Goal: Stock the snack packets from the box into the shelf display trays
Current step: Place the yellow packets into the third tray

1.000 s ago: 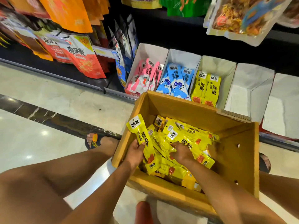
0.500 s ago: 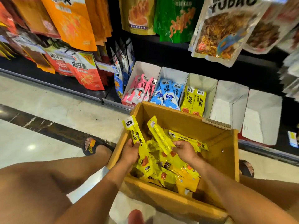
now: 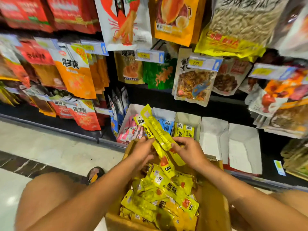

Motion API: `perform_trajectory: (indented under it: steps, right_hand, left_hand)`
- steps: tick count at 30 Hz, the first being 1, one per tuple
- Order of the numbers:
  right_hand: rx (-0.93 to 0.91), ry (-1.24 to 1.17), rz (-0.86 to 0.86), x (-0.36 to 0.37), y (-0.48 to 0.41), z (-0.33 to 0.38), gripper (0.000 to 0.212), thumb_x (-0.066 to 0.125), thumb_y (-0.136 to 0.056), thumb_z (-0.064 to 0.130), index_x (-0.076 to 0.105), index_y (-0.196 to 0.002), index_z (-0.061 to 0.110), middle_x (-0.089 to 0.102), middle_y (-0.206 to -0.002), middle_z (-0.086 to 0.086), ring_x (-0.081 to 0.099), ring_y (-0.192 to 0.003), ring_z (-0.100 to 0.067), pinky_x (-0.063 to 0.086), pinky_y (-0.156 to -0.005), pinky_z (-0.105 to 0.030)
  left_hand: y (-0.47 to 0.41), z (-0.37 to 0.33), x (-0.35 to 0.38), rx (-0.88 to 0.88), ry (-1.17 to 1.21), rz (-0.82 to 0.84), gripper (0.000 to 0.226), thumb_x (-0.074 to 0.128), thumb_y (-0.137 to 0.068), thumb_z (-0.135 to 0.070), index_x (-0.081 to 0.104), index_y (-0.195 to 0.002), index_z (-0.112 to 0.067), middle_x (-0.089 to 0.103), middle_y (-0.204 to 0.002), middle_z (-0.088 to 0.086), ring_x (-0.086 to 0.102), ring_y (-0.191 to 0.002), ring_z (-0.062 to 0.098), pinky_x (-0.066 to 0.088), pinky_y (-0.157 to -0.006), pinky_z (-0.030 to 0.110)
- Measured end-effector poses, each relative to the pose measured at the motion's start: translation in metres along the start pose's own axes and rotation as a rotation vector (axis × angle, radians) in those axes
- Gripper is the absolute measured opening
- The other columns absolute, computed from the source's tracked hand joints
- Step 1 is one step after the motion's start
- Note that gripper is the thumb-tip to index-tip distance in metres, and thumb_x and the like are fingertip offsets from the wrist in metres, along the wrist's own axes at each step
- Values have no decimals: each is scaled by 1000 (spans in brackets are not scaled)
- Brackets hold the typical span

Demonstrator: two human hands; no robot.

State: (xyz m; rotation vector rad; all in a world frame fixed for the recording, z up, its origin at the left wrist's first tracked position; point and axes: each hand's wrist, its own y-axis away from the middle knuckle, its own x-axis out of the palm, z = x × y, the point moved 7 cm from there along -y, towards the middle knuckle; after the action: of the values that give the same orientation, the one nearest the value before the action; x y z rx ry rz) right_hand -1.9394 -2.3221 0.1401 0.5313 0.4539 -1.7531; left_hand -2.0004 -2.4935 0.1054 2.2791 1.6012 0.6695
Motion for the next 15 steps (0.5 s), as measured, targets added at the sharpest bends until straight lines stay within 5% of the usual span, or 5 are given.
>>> perform_trajectory:
  steps: [3,6,11,15]
  right_hand:
    - [-53,51,-31,-12,-7,15,23,68,-93,21,75,-115,26,72,-92,21,65,-84,11,48,-78,-10]
    - [-117,125,-38,-18,-15,27,27,70,-92,26,73,-119,30,70,-108,24,60,-95,17,47,-89,-8]
    - [-197,225,42,-7,-33,23,43,66,-90,46,66,-130,29,60,-120,14,56,-113,-3,53,-96,-32]
    - [-200,254,83,-1,-48,14,37,55,-98,44,64,-131,30,55,-120,14,52,-115,-5,46,-101,-31]
  left_hand:
    - [-5,-21,13,10,49,67,29,52,-106,-23,55,-130,-6,72,-121,19,69,-110,36,54,-100,56]
    - [-13,-34,22,5,105,118,41,56,-104,-36,57,-134,-8,69,-126,21,67,-117,41,55,-99,56]
    - [-37,-40,33,-20,102,203,48,68,-97,-39,56,-133,-10,69,-126,19,65,-117,36,48,-108,57]
    - [-64,-44,36,5,-1,140,19,56,-105,-14,58,-122,-9,73,-113,15,70,-95,27,59,-84,46]
